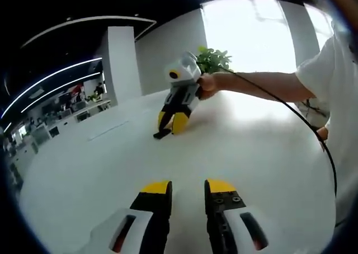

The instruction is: Snap the two parts of the plastic buckle together until the buckle closes and remains connected.

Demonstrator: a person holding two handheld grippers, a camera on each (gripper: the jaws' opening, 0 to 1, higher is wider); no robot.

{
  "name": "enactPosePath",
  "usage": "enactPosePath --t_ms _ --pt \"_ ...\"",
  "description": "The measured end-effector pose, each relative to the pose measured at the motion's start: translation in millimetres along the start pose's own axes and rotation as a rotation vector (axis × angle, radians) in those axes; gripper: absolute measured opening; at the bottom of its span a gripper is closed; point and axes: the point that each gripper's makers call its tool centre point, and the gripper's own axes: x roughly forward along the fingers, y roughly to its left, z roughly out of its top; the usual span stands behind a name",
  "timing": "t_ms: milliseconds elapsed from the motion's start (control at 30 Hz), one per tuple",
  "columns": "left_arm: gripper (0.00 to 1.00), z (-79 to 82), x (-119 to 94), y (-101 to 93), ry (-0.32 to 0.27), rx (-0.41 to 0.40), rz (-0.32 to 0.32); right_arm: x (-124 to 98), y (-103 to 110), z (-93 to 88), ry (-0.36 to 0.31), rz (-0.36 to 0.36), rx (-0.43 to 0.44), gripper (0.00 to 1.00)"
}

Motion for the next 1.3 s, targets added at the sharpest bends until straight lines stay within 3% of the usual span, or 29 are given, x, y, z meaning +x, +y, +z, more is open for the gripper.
enactPosePath --t_ms 267,433,567,733,1000,1067,1133,1300 --pt "0.24 4.7 -1.6 2.7 -0.017 -0.010 0.005 -2.9 0.4 5.3 -0.038 -0.012 0.015 0.25" --pt "0.24 4.3 -0.2 0.6 -0.014 -0.003 0.000 -3.1 -1.1 0.1 -0.014 -0.018 0.021 0.26" --pt "0.24 6.2 1.4 1.5 -0.021 -0.005 0.000 -8.4 1.5 3.5 -0.045 -0.030 0.038 0.26" --pt "0.24 9.8 5.6 5.3 -0.026 -0.020 0.012 -17.4 4.9 2.0 -0.023 -0.081 0.053 0.24" --pt "0.25 21.2 13.0 13.1 -0.045 -0.057 0.055 -30.6 11.9 0.8 -0.061 -0.175 0.136 0.25" --pt "0.25 24.8 13.8 17.2 -0.055 -0.083 0.077 -34.0 13.7 -0.7 -0.066 -0.212 0.163 0.25" --pt "0.24 25.6 12.6 27.9 -0.038 -0.102 0.139 -36.8 16.7 0.2 -0.075 -0.238 0.183 0.27" --pt "0.24 32.3 10.4 34.7 -0.054 -0.159 0.172 -43.9 29.2 5.8 -0.088 -0.311 0.180 0.27"
